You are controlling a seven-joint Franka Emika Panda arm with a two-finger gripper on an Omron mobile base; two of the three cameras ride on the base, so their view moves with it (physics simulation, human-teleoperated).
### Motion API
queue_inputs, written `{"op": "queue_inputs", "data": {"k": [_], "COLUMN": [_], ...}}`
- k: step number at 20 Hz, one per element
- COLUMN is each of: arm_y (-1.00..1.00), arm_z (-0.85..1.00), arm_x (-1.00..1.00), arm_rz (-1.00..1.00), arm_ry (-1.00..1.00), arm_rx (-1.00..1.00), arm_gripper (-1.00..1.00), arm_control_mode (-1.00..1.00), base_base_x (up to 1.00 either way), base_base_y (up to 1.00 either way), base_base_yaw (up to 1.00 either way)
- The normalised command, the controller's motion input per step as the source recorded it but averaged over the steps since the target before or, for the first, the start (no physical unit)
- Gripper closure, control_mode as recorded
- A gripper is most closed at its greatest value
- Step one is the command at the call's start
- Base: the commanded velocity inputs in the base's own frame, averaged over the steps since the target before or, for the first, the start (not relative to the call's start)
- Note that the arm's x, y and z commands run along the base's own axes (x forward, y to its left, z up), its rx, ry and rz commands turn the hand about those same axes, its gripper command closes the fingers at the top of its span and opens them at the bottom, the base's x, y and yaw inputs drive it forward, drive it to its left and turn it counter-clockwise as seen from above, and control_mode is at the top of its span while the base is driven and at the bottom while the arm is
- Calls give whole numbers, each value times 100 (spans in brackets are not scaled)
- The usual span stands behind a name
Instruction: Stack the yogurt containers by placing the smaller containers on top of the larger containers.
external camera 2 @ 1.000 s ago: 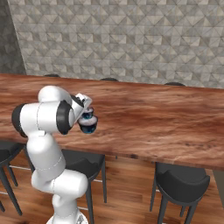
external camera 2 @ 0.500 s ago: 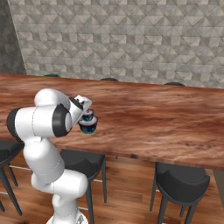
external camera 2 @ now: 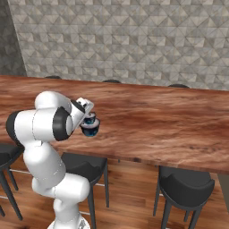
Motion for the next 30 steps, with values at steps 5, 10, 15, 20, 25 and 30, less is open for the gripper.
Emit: {"op": "queue_inputs", "data": {"k": [5, 10, 15, 20, 25, 30], "arm_y": [0, -1, 0, 0, 0, 0], "arm_z": [0, 0, 0, 0, -1, 0], "arm_x": [0, -9, -1, 0, 0, 0], "arm_rz": [0, 0, 0, 0, 0, 0], "arm_ry": [0, 0, 0, 0, 0, 0], "arm_rx": [0, 0, 0, 0, 0, 0], "arm_gripper": [100, 100, 100, 100, -100, -100], "arm_control_mode": [-100, -100, -100, -100, -100, -100], "base_base_x": [0, 0, 0, 0, 0, 0], "base_base_y": [0, 0, 0, 0, 0, 0], "base_base_yaw": [0, 0, 0, 0, 0, 0]}}
